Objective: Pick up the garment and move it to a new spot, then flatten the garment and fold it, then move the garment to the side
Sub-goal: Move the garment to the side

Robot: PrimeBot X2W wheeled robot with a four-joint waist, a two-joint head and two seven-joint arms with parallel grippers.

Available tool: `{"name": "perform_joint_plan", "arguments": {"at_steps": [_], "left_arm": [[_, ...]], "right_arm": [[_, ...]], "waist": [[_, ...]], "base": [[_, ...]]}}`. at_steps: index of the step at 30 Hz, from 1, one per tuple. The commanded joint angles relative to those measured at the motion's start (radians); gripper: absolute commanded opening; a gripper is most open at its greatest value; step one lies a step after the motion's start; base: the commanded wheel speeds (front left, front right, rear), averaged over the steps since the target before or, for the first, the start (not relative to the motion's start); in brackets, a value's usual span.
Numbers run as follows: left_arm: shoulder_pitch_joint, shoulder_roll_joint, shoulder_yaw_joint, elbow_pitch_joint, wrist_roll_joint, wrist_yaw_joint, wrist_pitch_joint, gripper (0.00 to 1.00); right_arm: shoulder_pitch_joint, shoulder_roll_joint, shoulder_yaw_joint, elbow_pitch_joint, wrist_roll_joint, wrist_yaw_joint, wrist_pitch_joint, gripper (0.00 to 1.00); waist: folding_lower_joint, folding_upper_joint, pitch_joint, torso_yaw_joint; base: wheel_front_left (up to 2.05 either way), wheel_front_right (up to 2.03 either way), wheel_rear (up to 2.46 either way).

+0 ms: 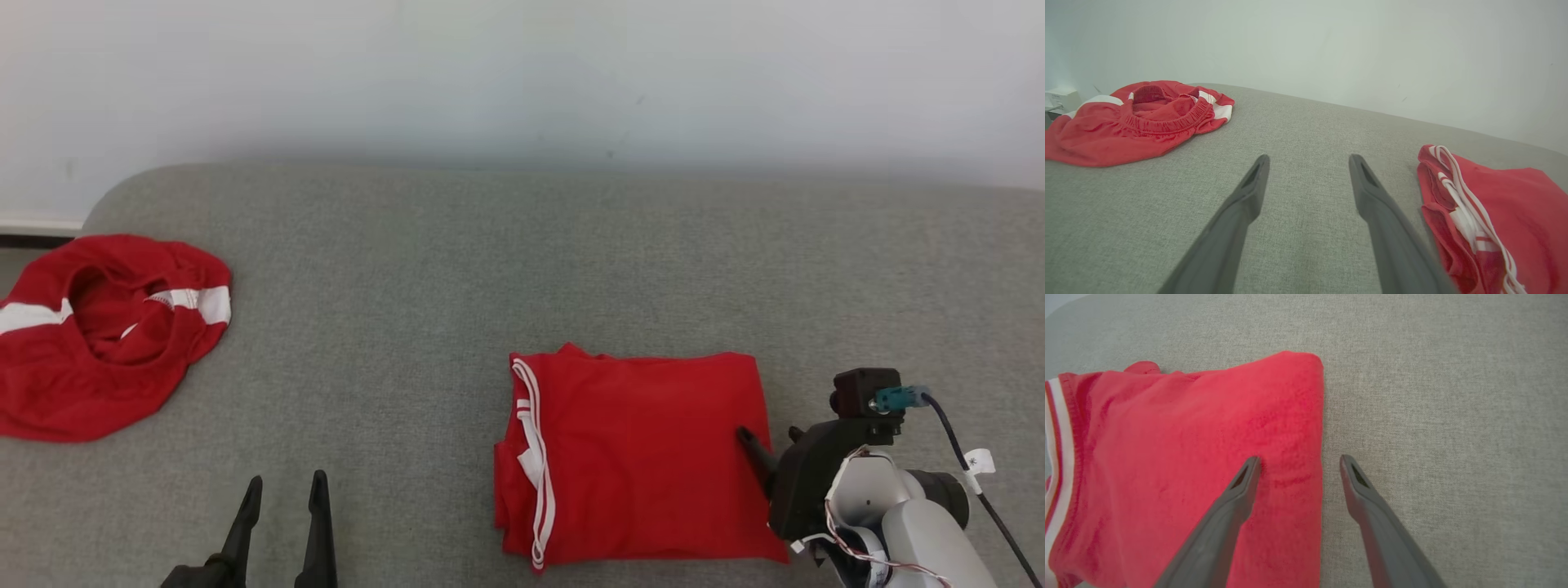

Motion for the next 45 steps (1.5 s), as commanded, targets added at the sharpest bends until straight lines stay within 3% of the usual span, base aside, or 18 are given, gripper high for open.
{"name": "perform_joint_plan", "arguments": {"at_steps": [1, 6, 14, 15, 16, 17, 23, 29, 37, 45], "left_arm": [[-0.023, -0.001, -0.006, -0.005, -0.012, -0.002, -0.003, 1.0], [-0.042, -0.001, -0.013, 0.0, -0.016, -0.004, -0.003, 1.0], [-0.056, 0.0, -0.024, -0.004, -0.022, 0.001, -0.003, 1.0], [-0.056, 0.0, -0.026, -0.005, -0.023, 0.001, -0.003, 1.0], [-0.057, -0.001, -0.028, -0.006, -0.025, 0.005, -0.003, 1.0], [-0.058, -0.001, -0.029, -0.007, -0.024, 0.007, -0.003, 1.0], [-0.061, 0.0, -0.028, -0.018, -0.013, 0.007, -0.003, 1.0], [-0.068, -0.001, -0.02, -0.048, 0.003, 0.002, -0.003, 1.0], [-0.1, 0.0, -0.001, -0.088, 0.048, -0.014, -0.003, 1.0], [-0.16, 0.013, -0.014, -0.12, 0.103, -0.029, -0.003, 1.0]], "right_arm": [[-0.015, 0.016, -0.036, 0.006, -0.03, -0.002, 0.014, 1.0], [-0.009, 0.045, -0.085, 0.03, -0.077, -0.002, 0.083, 1.0], [0.023, 0.06, -0.077, 0.061, -0.106, -0.002, 0.172, 1.0], [0.025, 0.062, -0.07, 0.059, -0.103, -0.001, 0.177, 0.47], [0.026, 0.064, -0.062, 0.053, -0.106, 0.0, 0.177, 0.27], [0.027, 0.065, -0.052, 0.048, -0.111, 0.0, 0.178, 0.0], [0.012, 0.028, -0.013, -0.006, -0.126, 0.0, 0.163, 0.0], [-0.032, -0.074, 0.063, -0.066, -0.11, -0.003, 0.171, 0.0], [-0.123, -0.218, 0.159, -0.12, -0.069, -0.003, 0.163, 0.0], [-0.226, -0.333, 0.204, -0.067, -0.043, -0.003, 0.113, 0.0]], "waist": [[-0.0001, 0.0, 0.038, 0.037], [-0.0001, 0.0, 0.065, 0.062], [-0.0001, 0.0, 0.083, 0.077], [-0.0001, 0.0, 0.085, 0.077], [-0.0001, 0.0, 0.086, 0.077], [-0.0001, 0.0, 0.087, 0.077], [-0.0001, 0.0, 0.091, 0.059], [-0.0001, 0.0, 0.109, 0.008], [-0.0001, 0.0, 0.168, -0.133], [-0.0001, 0.0, 0.235, -0.276]], "base": [[0.0, 0.0, 0.0], [0.0, 0.0, 0.0], [0.0, 0.0, 0.0], [0.0, 0.0, 0.0], [0.0, 0.0, 0.0], [0.0, 0.0, 0.0], [0.0, 0.0, 0.0], [0.0, 0.0, 0.0], [0.0, 0.0, 0.0], [0.0, 0.0, 0.0]]}}
